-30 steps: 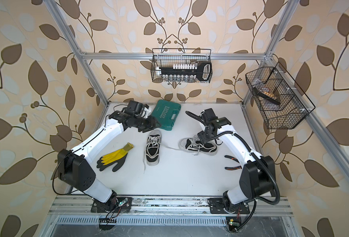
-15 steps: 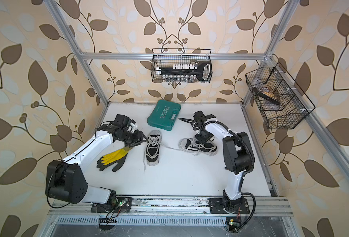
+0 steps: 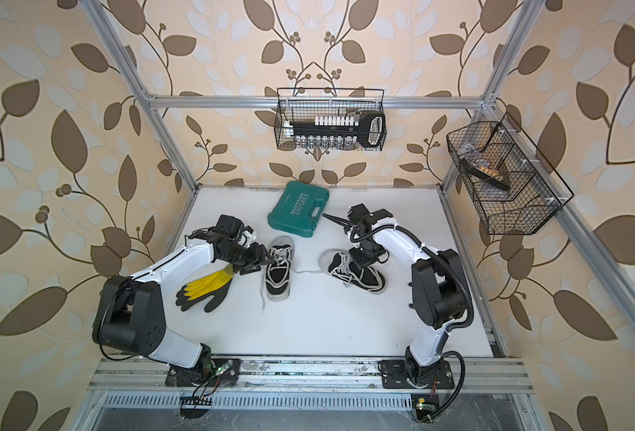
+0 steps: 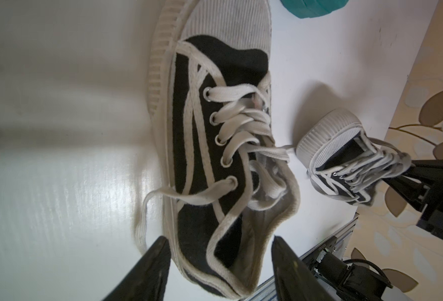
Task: Insert the insole into the shoe
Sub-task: Adjust the shoe at the center of the board, then move the shoe to the center of the board, then adjust the shoe at the center of the board.
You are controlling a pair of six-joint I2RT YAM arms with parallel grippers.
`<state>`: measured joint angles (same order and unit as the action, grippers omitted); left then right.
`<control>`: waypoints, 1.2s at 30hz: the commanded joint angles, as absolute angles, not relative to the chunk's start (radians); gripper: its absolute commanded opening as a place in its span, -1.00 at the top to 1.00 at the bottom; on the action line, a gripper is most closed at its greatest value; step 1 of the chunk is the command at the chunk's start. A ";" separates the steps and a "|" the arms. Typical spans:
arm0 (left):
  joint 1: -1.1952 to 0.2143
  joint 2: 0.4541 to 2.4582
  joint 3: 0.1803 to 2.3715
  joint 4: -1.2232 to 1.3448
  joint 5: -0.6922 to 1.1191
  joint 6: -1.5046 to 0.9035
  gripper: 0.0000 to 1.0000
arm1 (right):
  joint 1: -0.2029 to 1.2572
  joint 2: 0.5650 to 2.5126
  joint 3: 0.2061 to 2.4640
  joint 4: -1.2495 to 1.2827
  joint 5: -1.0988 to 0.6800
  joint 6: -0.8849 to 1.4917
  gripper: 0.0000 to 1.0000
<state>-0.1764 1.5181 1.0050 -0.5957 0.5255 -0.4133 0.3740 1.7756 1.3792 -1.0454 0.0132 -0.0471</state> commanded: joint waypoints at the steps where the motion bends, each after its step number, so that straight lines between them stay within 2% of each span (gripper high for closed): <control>1: -0.175 1.536 1.011 -0.558 0.558 -0.381 -0.28 | 0.379 1.763 1.376 -1.106 -0.137 0.178 1.00; 7: -0.175 1.611 1.013 -0.476 0.596 -0.404 -0.31 | 0.386 1.688 1.198 -0.845 -0.356 0.520 1.00; 11: -0.191 1.674 1.045 -0.474 0.574 -0.390 -0.34 | 0.411 1.645 1.113 -0.670 -0.392 0.656 1.00; 23: -0.270 1.706 1.024 -0.424 0.553 -0.441 -0.37 | 0.517 1.737 1.162 -0.465 -0.332 0.841 1.00; 30: -0.314 1.703 1.031 -0.392 0.562 -0.495 -0.40 | 0.555 1.820 1.249 -0.499 -0.359 0.795 1.00; 31: -0.315 1.705 1.035 -0.390 0.566 -0.499 -0.41 | 0.555 1.819 1.250 -0.499 -0.359 0.785 0.94; 32: -0.315 1.701 1.039 -0.392 0.568 -0.501 -0.41 | 0.555 1.807 1.249 -0.505 -0.345 0.773 0.54; 33: -0.314 1.693 1.043 -0.396 0.563 -0.502 -0.42 | 0.555 1.790 1.245 -0.515 -0.321 0.764 0.25; 36: -0.314 1.662 1.049 -0.417 0.528 -0.498 -0.46 | 0.553 1.731 1.249 -0.564 -0.254 0.718 -0.07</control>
